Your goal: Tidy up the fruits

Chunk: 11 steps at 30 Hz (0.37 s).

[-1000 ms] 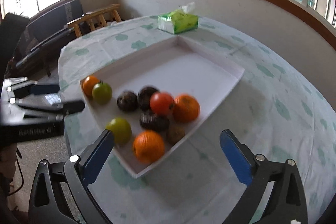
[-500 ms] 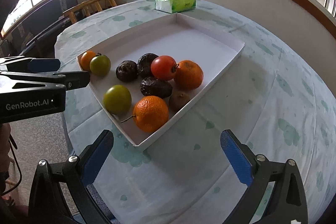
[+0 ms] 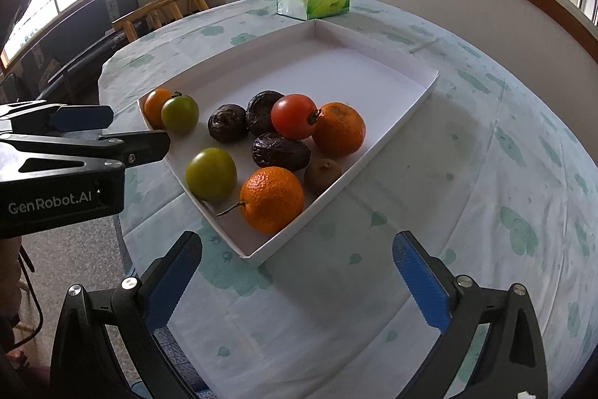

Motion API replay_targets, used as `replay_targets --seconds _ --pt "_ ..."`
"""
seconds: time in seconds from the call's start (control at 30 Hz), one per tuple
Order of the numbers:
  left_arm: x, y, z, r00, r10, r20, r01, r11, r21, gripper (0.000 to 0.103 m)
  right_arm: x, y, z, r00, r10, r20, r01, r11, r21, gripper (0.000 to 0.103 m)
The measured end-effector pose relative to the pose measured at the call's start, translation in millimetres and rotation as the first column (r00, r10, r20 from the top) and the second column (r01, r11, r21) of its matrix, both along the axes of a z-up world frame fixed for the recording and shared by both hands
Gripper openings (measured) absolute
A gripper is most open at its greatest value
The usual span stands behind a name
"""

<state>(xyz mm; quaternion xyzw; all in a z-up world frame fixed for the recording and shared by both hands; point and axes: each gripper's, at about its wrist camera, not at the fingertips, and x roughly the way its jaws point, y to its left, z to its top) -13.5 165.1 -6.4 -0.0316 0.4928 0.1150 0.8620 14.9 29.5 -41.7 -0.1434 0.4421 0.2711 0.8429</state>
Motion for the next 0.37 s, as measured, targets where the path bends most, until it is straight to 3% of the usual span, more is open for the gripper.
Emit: replay_targets --seconds 0.37 --pt "0.4 -2.6 1.2 1.000 -0.023 0.001 0.023 0.999 -0.037 0.071 2.2 -4.0 0.2 1.000 -0.013 0.001 0.013 1.000 0.006 0.101"
